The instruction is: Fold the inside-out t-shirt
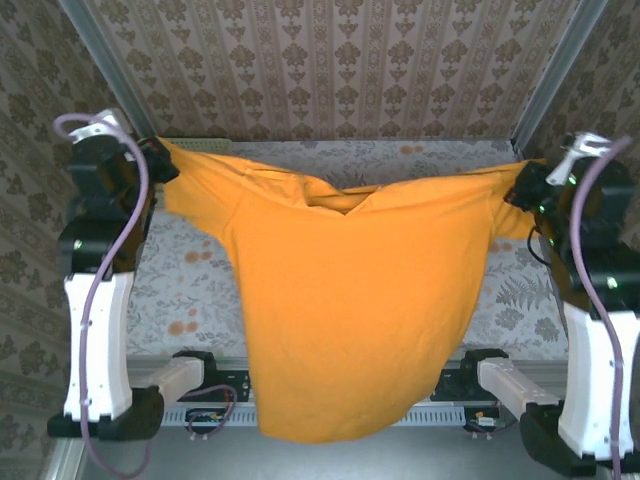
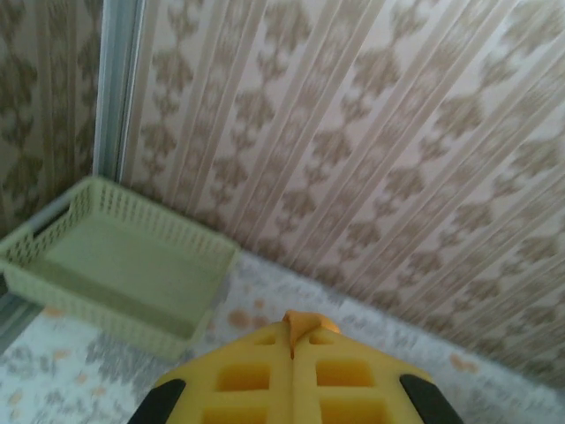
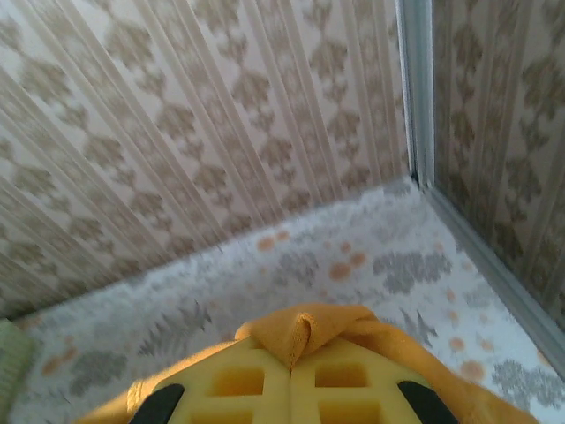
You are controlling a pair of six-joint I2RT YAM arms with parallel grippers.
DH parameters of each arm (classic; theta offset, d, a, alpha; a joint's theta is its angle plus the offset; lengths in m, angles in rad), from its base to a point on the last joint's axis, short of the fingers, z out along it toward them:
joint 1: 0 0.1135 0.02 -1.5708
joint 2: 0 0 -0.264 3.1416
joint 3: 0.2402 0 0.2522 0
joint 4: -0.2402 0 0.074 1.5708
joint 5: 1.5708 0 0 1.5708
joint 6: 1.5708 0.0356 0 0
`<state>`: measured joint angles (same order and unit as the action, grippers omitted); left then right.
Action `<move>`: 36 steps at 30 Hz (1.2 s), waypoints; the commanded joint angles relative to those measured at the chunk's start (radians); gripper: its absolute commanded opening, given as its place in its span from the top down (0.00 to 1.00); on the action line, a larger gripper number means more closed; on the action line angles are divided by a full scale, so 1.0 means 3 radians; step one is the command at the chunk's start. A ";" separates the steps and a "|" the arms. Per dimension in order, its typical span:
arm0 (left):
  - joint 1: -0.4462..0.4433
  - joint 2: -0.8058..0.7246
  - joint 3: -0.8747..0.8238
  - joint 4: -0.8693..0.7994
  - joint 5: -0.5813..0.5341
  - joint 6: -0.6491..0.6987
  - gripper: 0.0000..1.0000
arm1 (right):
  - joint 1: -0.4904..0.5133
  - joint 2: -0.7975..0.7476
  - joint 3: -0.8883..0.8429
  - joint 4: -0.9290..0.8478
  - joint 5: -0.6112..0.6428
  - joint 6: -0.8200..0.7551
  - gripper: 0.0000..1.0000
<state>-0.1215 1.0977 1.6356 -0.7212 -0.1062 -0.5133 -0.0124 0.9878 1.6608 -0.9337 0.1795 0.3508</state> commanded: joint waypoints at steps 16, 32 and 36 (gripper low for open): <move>0.0069 -0.1385 -0.0664 0.0334 -0.0145 0.0001 1.00 | -0.0017 -0.0900 -0.0339 0.0509 -0.0339 0.0050 1.00; 0.0069 -0.0959 0.0171 0.0451 -0.0008 0.0125 1.00 | -0.0015 -0.0560 0.0552 0.0450 0.0161 0.0028 1.00; 0.0069 -0.0510 0.0076 0.0598 0.0193 0.0073 1.00 | -0.0015 -0.0347 0.0191 0.0696 0.0203 0.0037 1.00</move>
<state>-0.1093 0.8341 1.6928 -0.5835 -0.0967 -0.4999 -0.0124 0.7998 1.7882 -0.7830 0.1810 0.3622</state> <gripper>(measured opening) 0.042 0.065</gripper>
